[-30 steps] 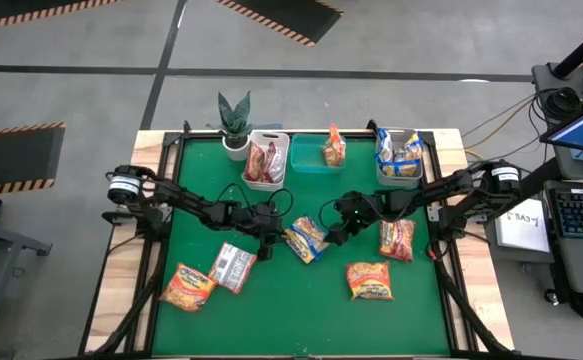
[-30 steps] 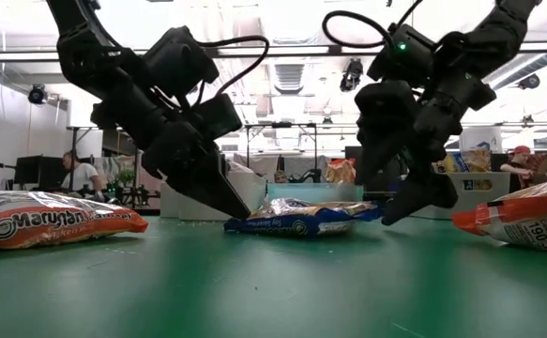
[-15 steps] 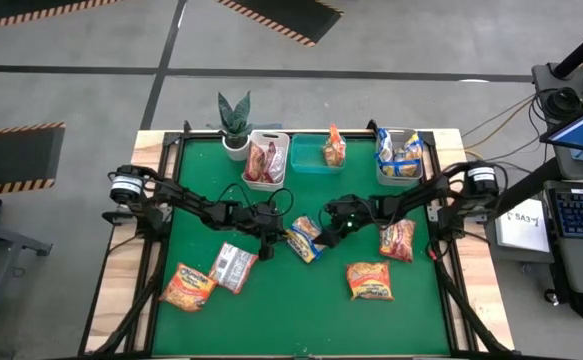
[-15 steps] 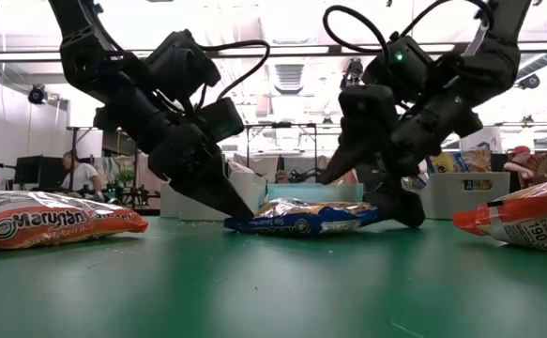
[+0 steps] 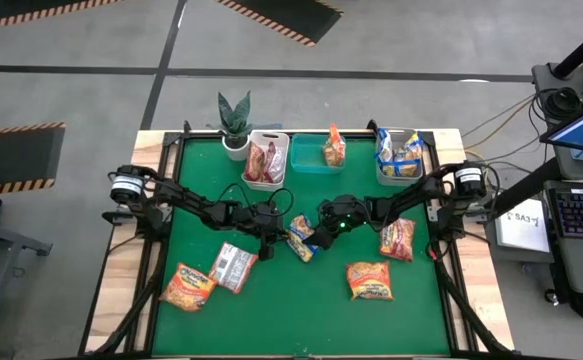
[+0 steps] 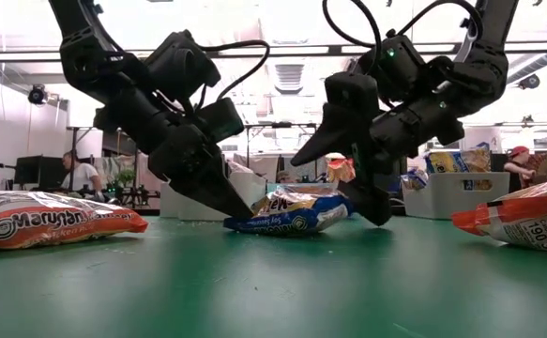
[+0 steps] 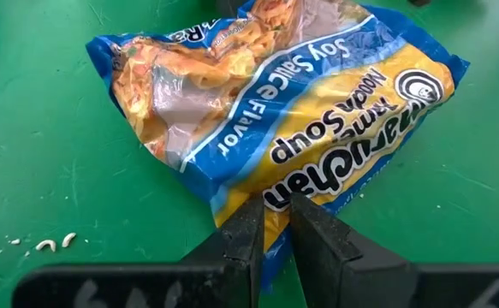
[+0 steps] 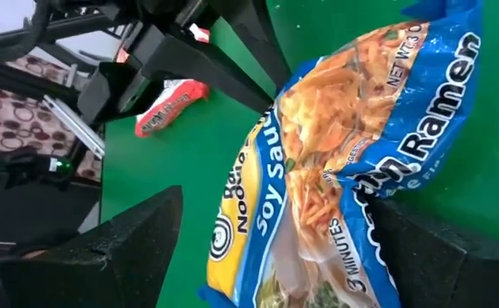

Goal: Sort Maruchan noodles
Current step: Put the blue noodle pack into the gray bin

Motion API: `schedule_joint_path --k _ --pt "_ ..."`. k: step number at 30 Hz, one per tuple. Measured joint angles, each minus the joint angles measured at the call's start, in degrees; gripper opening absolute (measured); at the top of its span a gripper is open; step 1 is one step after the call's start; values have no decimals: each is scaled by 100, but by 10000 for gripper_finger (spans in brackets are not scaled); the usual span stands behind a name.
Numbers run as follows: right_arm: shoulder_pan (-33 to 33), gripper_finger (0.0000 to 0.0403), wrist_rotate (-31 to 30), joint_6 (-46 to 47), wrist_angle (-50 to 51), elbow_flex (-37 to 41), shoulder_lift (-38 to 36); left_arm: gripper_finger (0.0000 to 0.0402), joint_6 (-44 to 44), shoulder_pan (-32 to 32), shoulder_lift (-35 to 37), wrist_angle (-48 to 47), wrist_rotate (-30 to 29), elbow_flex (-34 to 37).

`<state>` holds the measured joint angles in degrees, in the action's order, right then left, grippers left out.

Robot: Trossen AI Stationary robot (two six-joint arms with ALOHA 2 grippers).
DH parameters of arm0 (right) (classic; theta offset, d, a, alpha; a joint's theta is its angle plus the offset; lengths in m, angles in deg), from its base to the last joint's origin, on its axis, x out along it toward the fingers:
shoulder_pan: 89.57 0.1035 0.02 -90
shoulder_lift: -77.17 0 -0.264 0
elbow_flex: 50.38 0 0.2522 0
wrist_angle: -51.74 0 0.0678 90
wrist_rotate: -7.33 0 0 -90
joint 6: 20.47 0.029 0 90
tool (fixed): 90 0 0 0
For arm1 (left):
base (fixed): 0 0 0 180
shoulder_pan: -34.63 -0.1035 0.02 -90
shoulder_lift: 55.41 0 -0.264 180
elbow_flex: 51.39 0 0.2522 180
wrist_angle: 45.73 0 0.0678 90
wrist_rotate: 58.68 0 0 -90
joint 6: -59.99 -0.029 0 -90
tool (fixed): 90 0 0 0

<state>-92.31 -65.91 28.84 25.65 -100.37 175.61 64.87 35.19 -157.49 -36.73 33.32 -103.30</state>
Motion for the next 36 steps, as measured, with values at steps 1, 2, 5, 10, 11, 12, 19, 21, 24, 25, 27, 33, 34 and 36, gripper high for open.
schedule_joint_path --k 1,2,5,10,11,12,19,21,24,25,27,33,34,36 --pt "-2 326 -10 1 -2 -5 11 39 -2 0 0 25 -2 4" --pt "-2 325 -19 -1 10 -5 26 39 -6 0 0 34 -1 4" --pt "0 305 -135 39 -36 -5 73 39 -6 0 -4 61 -2 4" --pt "0 234 -159 44 -172 -5 166 39 -6 0 -4 70 -4 7" --pt "0 220 -161 40 -173 -5 166 39 -6 0 -4 73 -4 7" --pt "0 208 -174 34 -173 -5 166 39 -6 0 -4 78 -7 7" --pt "0 146 -180 -2 -173 -7 170 39 -5 0 -11 140 -9 7" --pt "2 132 -192 -33 -170 -7 170 39 -1 0 -11 147 -9 9" --pt "2 104 -232 -40 -169 -7 170 39 14 0 -11 151 -11 9" --pt "2 93 -258 -42 -169 -7 170 39 16 0 -11 153 -11 8" --pt "5 66 -287 -45 -169 -7 171 39 16 0 -11 157 -11 8" --pt "2 19 -306 -134 -162 -7 160 39 10 -3 68 89 -18 13" --pt "2 19 -314 -143 -158 -7 154 39 -28 -7 121 10 -24 15" --pt "-2 18 -335 -201 -154 -7 141 39 -119 -7 247 -176 -131 22"
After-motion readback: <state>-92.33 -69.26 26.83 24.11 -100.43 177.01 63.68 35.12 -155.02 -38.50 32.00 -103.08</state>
